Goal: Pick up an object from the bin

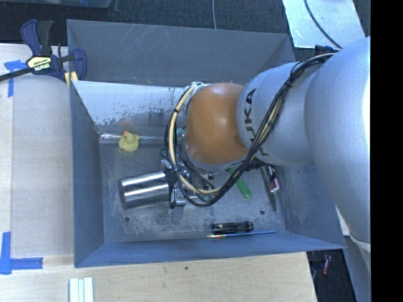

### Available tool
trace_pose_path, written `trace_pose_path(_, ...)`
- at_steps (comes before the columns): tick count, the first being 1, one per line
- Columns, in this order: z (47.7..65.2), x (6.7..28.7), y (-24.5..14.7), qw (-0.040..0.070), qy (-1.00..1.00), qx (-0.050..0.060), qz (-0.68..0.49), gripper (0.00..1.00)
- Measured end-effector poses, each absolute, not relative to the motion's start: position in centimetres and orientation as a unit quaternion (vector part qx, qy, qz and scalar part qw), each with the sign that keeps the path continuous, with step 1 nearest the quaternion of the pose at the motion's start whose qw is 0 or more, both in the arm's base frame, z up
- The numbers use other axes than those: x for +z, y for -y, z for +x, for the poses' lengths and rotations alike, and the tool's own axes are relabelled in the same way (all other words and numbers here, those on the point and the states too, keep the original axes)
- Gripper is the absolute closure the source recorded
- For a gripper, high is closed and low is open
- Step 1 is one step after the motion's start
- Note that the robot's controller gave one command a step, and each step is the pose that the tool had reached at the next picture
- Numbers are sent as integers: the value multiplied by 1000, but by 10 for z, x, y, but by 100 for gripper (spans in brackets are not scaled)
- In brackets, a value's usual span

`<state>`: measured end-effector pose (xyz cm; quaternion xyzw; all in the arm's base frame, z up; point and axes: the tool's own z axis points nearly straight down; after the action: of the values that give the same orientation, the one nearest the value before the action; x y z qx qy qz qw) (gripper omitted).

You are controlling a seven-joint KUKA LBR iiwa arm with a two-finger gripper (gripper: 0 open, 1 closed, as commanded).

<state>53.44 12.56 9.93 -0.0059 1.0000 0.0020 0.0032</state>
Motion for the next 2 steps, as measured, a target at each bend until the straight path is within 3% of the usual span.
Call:
trace_pose_path(1, 515, 74, -77, 12, -994, 1, -107, 0)
trace_pose_path(2, 583, 72, -130, 8, -999, 5, 32, 100)
